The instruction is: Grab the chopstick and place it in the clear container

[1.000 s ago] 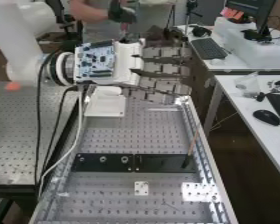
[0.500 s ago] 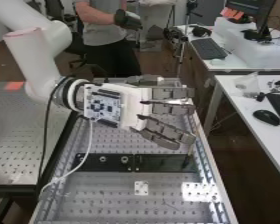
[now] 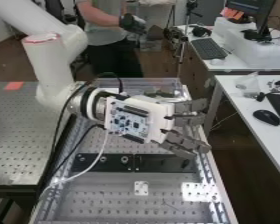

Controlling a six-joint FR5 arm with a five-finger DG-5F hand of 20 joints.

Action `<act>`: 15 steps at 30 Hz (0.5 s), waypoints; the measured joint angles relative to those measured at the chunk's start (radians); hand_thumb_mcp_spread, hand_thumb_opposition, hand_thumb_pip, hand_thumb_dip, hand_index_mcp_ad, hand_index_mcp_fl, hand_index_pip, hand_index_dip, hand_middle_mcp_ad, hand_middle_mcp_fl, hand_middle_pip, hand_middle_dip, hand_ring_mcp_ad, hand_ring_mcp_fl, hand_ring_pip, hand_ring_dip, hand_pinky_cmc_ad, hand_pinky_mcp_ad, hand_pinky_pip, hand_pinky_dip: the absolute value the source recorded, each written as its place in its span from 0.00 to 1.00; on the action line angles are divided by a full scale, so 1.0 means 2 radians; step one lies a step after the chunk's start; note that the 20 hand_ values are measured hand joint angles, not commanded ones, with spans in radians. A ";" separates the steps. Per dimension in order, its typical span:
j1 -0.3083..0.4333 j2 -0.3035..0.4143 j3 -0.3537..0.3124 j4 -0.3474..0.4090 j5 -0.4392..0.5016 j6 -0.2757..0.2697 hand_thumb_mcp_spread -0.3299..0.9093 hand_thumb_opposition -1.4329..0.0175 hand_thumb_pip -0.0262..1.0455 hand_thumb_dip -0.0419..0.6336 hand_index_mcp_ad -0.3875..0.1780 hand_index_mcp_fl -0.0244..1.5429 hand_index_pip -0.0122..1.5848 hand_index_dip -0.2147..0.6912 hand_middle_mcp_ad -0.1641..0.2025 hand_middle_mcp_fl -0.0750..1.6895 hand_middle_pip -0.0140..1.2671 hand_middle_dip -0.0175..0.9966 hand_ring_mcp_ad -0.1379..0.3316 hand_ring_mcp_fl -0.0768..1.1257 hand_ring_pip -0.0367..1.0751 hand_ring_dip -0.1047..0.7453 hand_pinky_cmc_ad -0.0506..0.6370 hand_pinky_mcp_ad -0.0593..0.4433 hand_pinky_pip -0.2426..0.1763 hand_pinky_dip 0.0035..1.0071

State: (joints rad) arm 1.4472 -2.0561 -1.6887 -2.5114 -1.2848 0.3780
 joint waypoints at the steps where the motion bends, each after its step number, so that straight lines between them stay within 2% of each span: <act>1: -0.003 -0.007 0.010 -0.012 -0.012 0.004 0.52 0.43 0.76 0.56 0.51 0.40 0.21 0.50 0.59 0.39 0.11 0.57 0.77 0.19 0.12 0.30 0.45 0.52 0.25 0.21; 5: -0.009 -0.026 0.036 -0.040 -0.036 0.011 0.52 0.42 0.75 0.57 0.50 0.40 0.17 0.50 0.59 0.40 0.11 0.57 0.78 0.20 0.11 0.30 0.45 0.52 0.25 0.21; 15: -0.012 -0.047 0.054 -0.043 -0.027 0.022 0.54 0.42 0.74 0.57 0.48 0.36 0.14 0.51 0.59 0.40 0.11 0.58 0.78 0.21 0.12 0.30 0.45 0.52 0.25 0.19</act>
State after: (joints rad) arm 1.4241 -2.1491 -1.5810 -2.5973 -1.3393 0.4221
